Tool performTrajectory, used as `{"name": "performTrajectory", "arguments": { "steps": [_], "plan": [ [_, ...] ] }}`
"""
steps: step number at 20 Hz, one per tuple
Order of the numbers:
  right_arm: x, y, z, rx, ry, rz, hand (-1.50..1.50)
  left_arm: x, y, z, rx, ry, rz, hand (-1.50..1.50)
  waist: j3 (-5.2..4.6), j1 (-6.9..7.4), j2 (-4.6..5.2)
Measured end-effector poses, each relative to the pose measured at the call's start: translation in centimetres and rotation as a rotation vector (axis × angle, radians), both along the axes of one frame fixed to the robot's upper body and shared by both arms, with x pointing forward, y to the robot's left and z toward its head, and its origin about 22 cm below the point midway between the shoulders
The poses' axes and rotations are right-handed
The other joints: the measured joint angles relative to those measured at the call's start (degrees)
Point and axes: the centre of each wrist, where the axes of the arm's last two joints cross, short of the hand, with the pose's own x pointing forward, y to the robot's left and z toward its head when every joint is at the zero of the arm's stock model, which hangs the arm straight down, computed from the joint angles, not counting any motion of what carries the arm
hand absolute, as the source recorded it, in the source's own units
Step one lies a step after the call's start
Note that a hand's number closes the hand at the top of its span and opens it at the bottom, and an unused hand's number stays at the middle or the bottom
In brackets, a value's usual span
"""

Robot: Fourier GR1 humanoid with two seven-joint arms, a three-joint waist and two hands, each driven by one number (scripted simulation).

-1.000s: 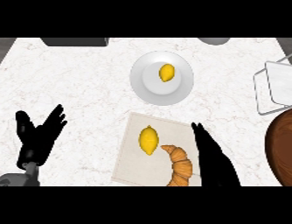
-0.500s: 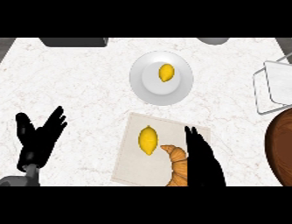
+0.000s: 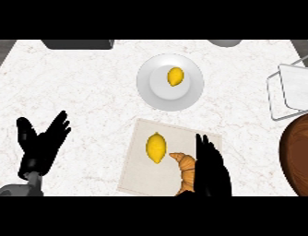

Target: Pick the croissant from the placemat and place it in the tiered shelf

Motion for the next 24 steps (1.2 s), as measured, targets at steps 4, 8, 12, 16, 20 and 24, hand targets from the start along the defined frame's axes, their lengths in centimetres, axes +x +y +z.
{"name": "performTrajectory", "arguments": {
  "steps": [4,8,12,16,20,24],
  "plan": [
    [-0.3,0.6,-1.0,-0.034,0.005,-0.003,-1.5,0.1,0.2,0.1,0.002,0.003,-0.003,0.0,0.0,0.01,0.0],
    [0.5,0.3,-1.8,-0.049,0.002,-0.02,-1.5,0.3,0.7,0.2,0.003,-0.004,0.001,0.0,0.0,0.0,0.0],
    [1.5,0.3,-3.3,-0.039,-0.016,-0.028,-1.5,-0.1,0.7,-0.3,0.0,0.002,-0.005,0.0,0.01,0.09,0.01],
    [1.9,0.3,-4.1,-0.034,-0.018,-0.036,-1.5,0.2,0.7,-0.4,0.007,-0.001,-0.001,0.0,0.01,0.05,0.01],
    [2.6,0.0,-4.9,-0.025,0.029,0.015,1.5,-0.4,0.4,-0.4,-0.002,0.0,0.001,0.0,-0.04,0.18,-0.06],
    [2.5,0.5,-5.3,-0.036,0.053,0.11,1.5,0.0,0.4,-0.2,0.0,0.0,-0.006,0.0,-0.48,0.11,-0.67]
  ]
}}
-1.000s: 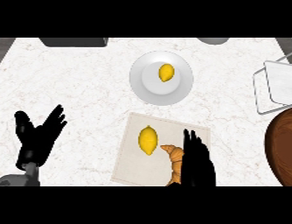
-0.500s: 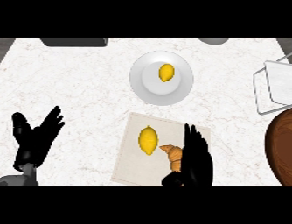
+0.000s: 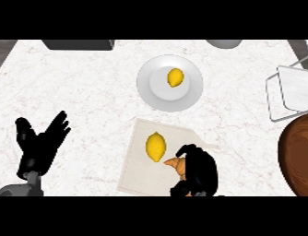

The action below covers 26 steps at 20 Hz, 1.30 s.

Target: Pick the croissant from the placemat and place it in the tiered shelf

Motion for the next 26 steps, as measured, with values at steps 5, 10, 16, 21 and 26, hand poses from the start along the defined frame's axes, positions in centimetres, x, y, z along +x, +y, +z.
{"name": "performTrajectory", "arguments": {
  "steps": [5,10,16,21,26],
  "plan": [
    [-0.5,0.7,0.0,0.035,-0.039,0.04,1.5,-0.1,0.1,-0.2,0.006,-0.003,0.011,0.0,-0.22,-0.19,-0.13],
    [-1.7,0.8,-0.1,0.054,-0.116,0.102,1.5,0.0,-0.2,0.1,0.001,0.001,0.011,0.0,-0.02,-0.23,0.09],
    [-0.3,-9.6,3.0,0.104,-0.172,0.175,1.5,-0.2,-0.1,-0.1,-0.001,-0.002,0.021,0.0,0.39,-0.95,0.51],
    [-0.1,-15.7,8.6,0.152,-0.327,0.184,1.5,-0.5,0.8,-0.2,-0.001,0.0,0.031,0.0,0.45,-1.33,0.42],
    [-1.5,-18.7,15.7,0.144,-0.512,0.138,1.5,-0.5,1.2,0.2,0.002,0.006,0.041,0.0,0.43,-1.84,0.25]
  ]
}}
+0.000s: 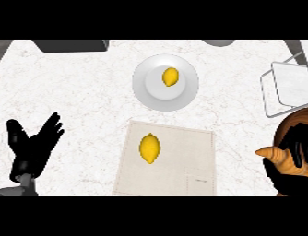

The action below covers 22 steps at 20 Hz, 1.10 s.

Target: Pick the croissant from the placemat and place it in the tiered shelf

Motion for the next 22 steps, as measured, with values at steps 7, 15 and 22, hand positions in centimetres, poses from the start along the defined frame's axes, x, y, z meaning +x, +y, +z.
{"name": "performTrajectory", "arguments": {
  "steps": [7,15,22],
  "plan": [
    [-1.7,-3.8,9.1,0.012,-0.131,-0.129,1.5,0.0,-0.6,0.0,0.003,-0.005,-0.016,0.0,-0.01,0.49,0.12],
    [-0.5,-8.6,16.8,0.047,-0.19,-0.25,1.5,0.1,-1.0,0.0,-0.001,-0.002,-0.035,0.0,0.0,1.68,0.36],
    [2.3,-12.9,21.7,0.082,-0.221,-0.319,1.5,0.2,-1.2,-0.7,-0.001,-0.009,-0.044,0.0,0.0,2.43,0.55]
  ]
}}
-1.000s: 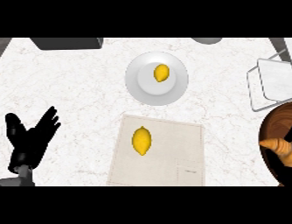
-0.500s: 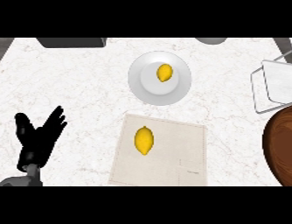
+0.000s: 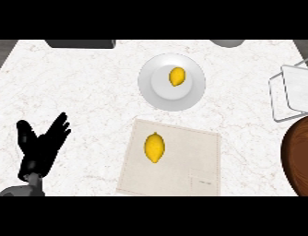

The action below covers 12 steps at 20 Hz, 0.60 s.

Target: Pick the croissant from the placemat and place it in the tiered shelf

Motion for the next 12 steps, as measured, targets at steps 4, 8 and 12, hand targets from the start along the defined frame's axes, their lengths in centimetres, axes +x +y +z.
{"name": "performTrajectory", "arguments": {
  "steps": [4,8,12],
  "plan": [
    [1.8,-1.7,1.0,-0.011,0.006,-0.006,1.5,0.7,-0.8,0.4,0.0,-0.008,-0.007,0.0,0.01,0.14,0.06],
    [3.9,-3.2,1.3,-0.021,0.036,0.006,1.5,1.1,-0.9,0.6,0.005,-0.01,-0.008,0.0,0.02,0.4,0.13],
    [5.6,-4.8,0.0,-0.06,0.065,0.027,1.5,1.1,-0.5,1.1,-0.001,-0.007,-0.013,0.0,0.04,0.57,0.17]
  ]
}}
